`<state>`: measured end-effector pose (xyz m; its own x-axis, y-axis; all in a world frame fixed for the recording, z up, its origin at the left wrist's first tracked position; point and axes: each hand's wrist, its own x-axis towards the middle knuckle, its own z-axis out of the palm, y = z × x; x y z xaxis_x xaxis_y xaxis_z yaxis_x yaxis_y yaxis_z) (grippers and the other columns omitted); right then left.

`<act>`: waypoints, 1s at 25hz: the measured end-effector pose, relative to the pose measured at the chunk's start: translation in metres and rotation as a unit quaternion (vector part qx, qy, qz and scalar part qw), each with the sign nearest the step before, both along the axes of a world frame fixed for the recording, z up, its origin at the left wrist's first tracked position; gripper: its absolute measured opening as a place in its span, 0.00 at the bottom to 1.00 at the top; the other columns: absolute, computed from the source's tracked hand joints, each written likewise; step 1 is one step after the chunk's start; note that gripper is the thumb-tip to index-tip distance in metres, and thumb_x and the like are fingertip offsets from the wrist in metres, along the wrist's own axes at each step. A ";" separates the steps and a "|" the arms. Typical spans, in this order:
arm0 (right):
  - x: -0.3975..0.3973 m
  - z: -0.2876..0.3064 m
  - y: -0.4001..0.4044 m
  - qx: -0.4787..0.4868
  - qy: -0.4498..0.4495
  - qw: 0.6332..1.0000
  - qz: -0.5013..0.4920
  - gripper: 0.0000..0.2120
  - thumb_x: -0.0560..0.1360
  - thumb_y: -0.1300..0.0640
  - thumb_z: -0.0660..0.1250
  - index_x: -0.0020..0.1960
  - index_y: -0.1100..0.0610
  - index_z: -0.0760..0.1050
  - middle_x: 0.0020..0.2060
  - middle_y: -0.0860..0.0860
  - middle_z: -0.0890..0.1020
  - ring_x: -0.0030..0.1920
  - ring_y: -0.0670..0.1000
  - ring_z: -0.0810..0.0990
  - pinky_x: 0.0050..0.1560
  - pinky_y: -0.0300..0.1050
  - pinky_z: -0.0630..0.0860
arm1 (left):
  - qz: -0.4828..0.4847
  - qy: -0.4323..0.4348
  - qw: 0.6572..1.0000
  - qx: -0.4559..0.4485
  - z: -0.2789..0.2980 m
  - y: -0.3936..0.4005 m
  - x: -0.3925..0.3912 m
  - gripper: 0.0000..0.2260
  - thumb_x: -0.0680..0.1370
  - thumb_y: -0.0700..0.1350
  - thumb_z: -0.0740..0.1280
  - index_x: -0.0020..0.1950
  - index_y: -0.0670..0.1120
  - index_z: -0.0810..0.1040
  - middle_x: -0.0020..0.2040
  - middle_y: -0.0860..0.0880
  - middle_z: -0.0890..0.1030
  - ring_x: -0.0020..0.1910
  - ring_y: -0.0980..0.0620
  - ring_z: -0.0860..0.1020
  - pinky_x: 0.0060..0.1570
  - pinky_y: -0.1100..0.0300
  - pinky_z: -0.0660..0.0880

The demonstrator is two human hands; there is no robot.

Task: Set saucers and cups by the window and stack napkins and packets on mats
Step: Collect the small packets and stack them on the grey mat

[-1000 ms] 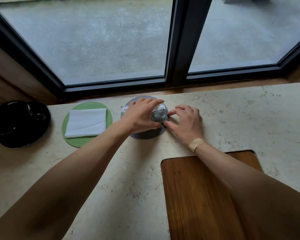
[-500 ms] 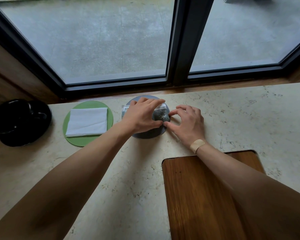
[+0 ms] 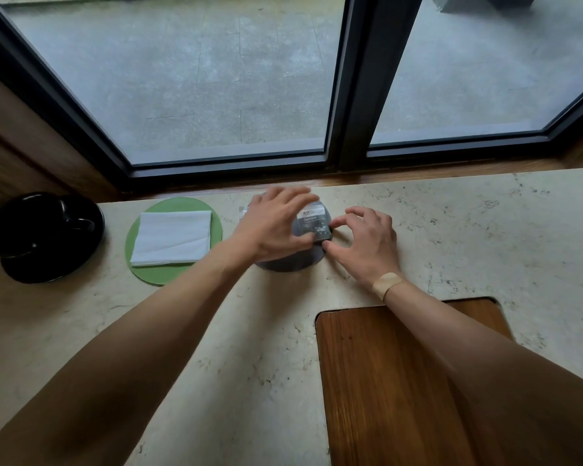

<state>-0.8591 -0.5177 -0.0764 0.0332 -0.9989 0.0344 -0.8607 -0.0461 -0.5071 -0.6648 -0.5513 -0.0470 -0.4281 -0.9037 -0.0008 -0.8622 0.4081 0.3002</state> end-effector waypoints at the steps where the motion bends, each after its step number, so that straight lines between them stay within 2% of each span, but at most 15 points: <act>1: 0.000 0.001 -0.001 0.007 0.005 1.000 0.003 0.17 0.69 0.43 0.72 0.56 0.46 0.77 0.63 0.48 0.73 0.65 0.54 0.65 0.62 0.49 0.65 | 0.025 0.020 0.999 -0.012 0.006 -0.002 0.010 0.32 0.68 0.64 0.61 0.70 0.55 0.68 0.70 0.52 0.70 0.66 0.45 0.64 0.61 0.48 0.64; 3: 0.000 0.004 -0.001 0.021 0.012 1.000 0.000 0.17 0.70 0.43 0.71 0.56 0.46 0.77 0.64 0.48 0.72 0.66 0.54 0.64 0.62 0.48 0.63 | 0.080 0.040 0.996 -0.008 0.016 -0.008 0.039 0.33 0.63 0.65 0.58 0.67 0.55 0.71 0.66 0.53 0.73 0.63 0.46 0.65 0.56 0.51 0.62; 6: 0.004 0.008 0.002 0.030 0.003 1.000 -0.006 0.13 0.71 0.45 0.71 0.53 0.48 0.77 0.65 0.49 0.72 0.67 0.54 0.63 0.63 0.47 0.63 | 0.084 -0.026 0.995 0.041 0.018 -0.005 0.076 0.35 0.61 0.65 0.62 0.68 0.57 0.69 0.65 0.53 0.73 0.63 0.47 0.63 0.53 0.52 0.59; 8: 0.006 0.010 0.003 0.032 0.001 0.999 -0.010 0.12 0.71 0.46 0.71 0.52 0.49 0.78 0.65 0.49 0.72 0.67 0.54 0.63 0.63 0.47 0.63 | 0.063 -0.064 0.993 0.070 0.015 0.000 0.084 0.37 0.61 0.64 0.66 0.70 0.57 0.67 0.66 0.53 0.71 0.64 0.47 0.62 0.54 0.51 0.60; 11: 0.007 0.011 0.004 0.039 0.007 0.999 -0.008 0.12 0.71 0.46 0.71 0.52 0.49 0.77 0.66 0.49 0.72 0.67 0.54 0.63 0.63 0.47 0.64 | 0.065 -0.064 0.991 0.093 0.010 0.005 0.081 0.41 0.62 0.65 0.71 0.72 0.55 0.65 0.69 0.52 0.69 0.65 0.47 0.61 0.59 0.48 0.61; 14: 0.006 0.011 0.003 0.038 0.007 0.999 -0.010 0.12 0.71 0.46 0.71 0.51 0.48 0.77 0.66 0.49 0.72 0.67 0.54 0.63 0.63 0.47 0.64 | 0.070 -0.068 0.992 0.081 0.011 0.004 0.076 0.39 0.64 0.62 0.74 0.72 0.54 0.65 0.68 0.50 0.68 0.64 0.47 0.62 0.60 0.48 0.61; 19: 0.006 0.009 0.003 0.035 0.008 0.999 -0.008 0.12 0.71 0.45 0.71 0.51 0.47 0.77 0.66 0.49 0.72 0.67 0.54 0.63 0.63 0.49 0.64 | 0.072 -0.071 0.992 0.073 0.008 0.001 0.074 0.33 0.66 0.59 0.73 0.69 0.56 0.68 0.66 0.50 0.69 0.64 0.47 0.62 0.59 0.49 0.61; 25: 0.005 0.008 0.003 0.031 0.006 0.999 -0.010 0.11 0.70 0.45 0.71 0.50 0.47 0.77 0.65 0.48 0.72 0.67 0.54 0.64 0.62 0.48 0.64 | 0.082 -0.062 0.991 0.081 0.005 -0.001 0.075 0.32 0.66 0.59 0.73 0.68 0.57 0.69 0.64 0.50 0.69 0.63 0.47 0.62 0.59 0.49 0.62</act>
<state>-0.8539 -0.5150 -0.0689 0.0141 -0.9995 -0.0277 -0.8667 0.0016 -0.4988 -0.5897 -0.5519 -0.0423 -0.2627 -0.9447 -0.1961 -0.9475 0.2143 0.2372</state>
